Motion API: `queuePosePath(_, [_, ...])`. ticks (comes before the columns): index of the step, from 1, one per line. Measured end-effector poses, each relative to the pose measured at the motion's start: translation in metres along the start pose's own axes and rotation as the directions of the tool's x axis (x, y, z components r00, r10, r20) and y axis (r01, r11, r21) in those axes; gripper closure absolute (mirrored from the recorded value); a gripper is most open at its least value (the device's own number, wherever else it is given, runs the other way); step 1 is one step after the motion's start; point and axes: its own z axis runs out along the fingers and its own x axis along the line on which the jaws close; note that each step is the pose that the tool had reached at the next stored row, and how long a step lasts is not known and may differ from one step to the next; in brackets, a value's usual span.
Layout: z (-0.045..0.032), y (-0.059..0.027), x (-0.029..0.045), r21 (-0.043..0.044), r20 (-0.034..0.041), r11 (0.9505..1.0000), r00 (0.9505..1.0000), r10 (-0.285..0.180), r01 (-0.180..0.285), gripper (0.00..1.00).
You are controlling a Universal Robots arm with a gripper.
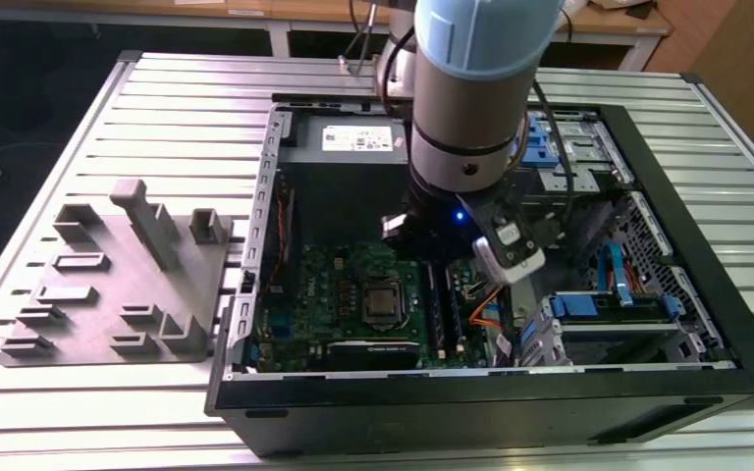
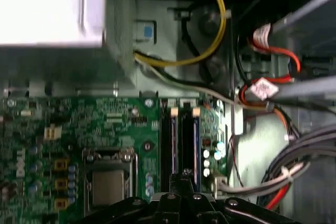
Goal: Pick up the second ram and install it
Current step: 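Press down the second ram until it locks into place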
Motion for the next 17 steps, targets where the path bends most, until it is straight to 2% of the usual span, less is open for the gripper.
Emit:
queuePosePath(5, [-0.0007, -0.0146, -0.0003, 0.0001, 0.0, 1.0, 1.0, 0.0, 0.0, 0.93])
queuePosePath(17, [0.0001, -0.0366, -0.0007, 0.0001, 0.0, 1.0, 1.0, 0.0, 0.0, 0.93])
